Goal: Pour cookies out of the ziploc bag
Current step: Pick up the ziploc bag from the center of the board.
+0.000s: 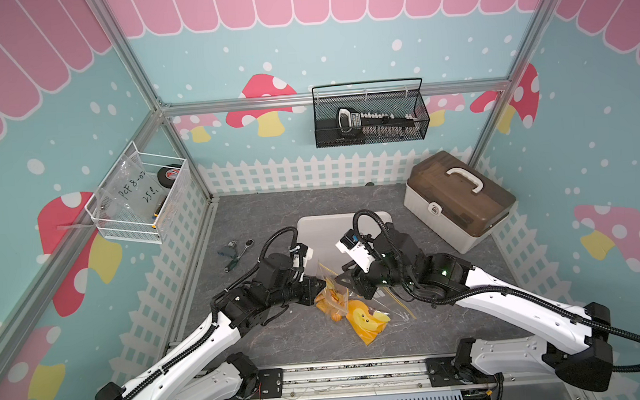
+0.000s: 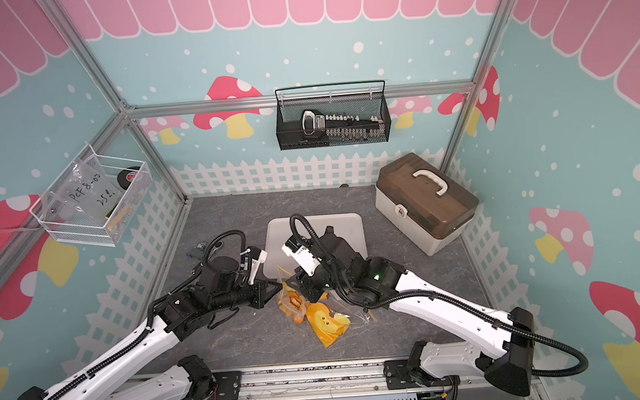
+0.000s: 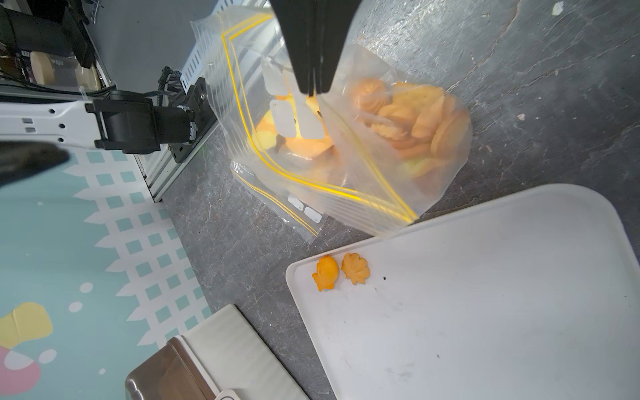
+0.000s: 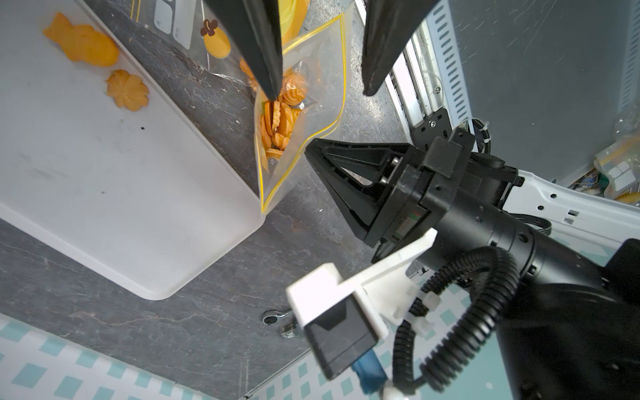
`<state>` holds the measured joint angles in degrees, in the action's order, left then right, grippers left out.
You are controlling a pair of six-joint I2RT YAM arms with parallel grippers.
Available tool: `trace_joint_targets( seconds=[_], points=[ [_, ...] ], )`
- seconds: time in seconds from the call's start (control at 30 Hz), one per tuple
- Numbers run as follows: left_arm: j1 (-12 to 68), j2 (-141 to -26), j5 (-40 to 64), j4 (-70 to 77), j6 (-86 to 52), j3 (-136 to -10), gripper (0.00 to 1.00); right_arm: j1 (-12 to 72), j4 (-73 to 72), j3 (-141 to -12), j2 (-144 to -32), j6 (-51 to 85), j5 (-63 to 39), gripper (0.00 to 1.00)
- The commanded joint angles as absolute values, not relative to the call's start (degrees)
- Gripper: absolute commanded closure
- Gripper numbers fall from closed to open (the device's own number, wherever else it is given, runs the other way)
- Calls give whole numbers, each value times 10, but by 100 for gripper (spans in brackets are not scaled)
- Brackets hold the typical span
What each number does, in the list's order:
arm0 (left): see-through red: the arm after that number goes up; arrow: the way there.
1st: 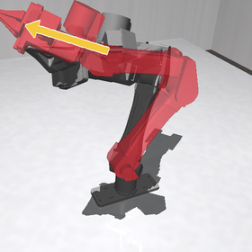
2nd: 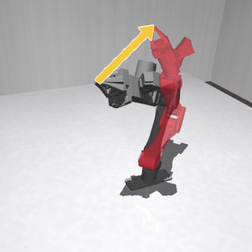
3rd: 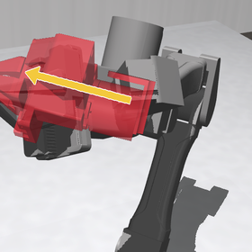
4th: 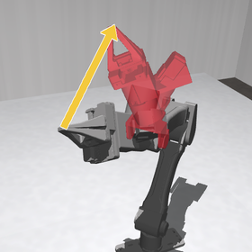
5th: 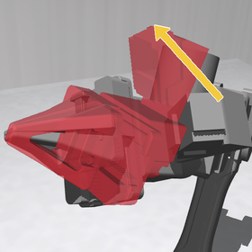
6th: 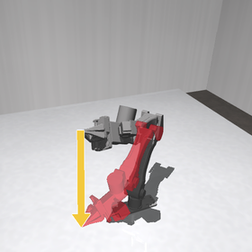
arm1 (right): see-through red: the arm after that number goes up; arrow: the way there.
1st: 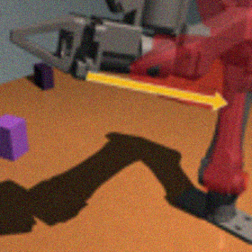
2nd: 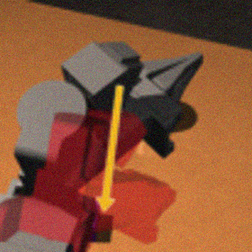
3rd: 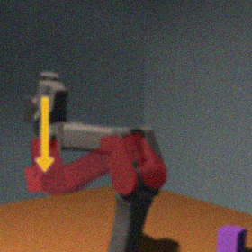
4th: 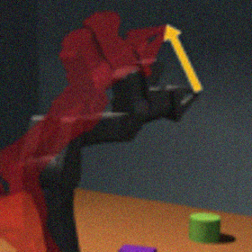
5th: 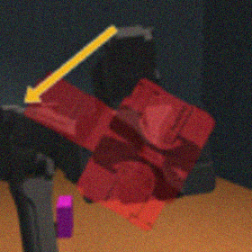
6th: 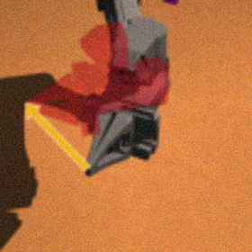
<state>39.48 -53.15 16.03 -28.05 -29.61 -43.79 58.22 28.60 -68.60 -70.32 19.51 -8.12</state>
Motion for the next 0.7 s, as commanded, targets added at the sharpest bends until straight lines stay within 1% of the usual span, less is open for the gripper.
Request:
trace_joint_targets(
  seconds=[0.0,0.23,0.43,0.53,0.67],
  points=[
    [393,-526,176,-262,-301,-456,100,602,305,-708,-736,177,-65,60],
    [393,-522,180,-258,-301,-455,100,642,334,-732,-801,202,2,59],
    [387,-509,181,-262,-301,-450,100,650,329,-701,-806,233,19,60],
    [382,-508,182,-262,-301,-447,100,653,315,-685,-801,243,15,70],
    [381,-512,184,-258,-303,-446,100,653,304,-679,-801,248,4,77]
  ],
)
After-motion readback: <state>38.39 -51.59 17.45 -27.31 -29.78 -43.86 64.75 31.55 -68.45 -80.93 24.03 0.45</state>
